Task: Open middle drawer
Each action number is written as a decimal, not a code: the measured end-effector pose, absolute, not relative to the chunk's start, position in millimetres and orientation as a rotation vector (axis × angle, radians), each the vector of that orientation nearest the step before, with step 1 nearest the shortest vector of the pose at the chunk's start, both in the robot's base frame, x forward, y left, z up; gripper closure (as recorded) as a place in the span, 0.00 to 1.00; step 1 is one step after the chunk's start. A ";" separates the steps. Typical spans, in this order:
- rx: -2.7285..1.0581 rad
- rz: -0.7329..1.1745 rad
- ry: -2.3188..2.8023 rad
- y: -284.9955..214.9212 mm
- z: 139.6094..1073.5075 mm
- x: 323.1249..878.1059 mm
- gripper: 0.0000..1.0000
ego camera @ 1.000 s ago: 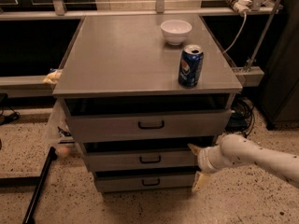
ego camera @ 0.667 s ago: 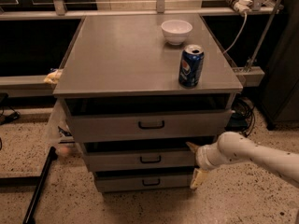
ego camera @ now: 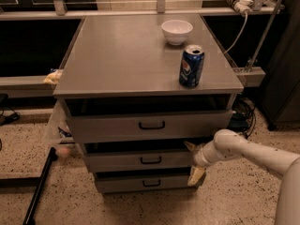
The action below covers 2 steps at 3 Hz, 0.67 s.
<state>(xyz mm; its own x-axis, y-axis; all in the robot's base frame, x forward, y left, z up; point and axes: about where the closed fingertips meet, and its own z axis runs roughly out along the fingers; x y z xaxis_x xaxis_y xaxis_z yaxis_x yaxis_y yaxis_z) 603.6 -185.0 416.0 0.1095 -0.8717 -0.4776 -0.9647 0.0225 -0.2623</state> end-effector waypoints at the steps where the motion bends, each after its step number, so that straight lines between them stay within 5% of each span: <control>1: -1.880 0.247 1.799 -182.5 412.7 601.8 0.00; 2: -1.923 0.296 1.863 -181.9 403.7 594.7 0.00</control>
Offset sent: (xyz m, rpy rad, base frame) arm -0.0171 0.0000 -0.0197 -0.0961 0.2045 0.0066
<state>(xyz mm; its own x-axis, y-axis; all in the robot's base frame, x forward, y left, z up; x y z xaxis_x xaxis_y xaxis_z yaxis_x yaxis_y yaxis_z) 594.7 -181.9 403.7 0.0678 -0.8911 -0.4487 -0.9864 0.0077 -0.1643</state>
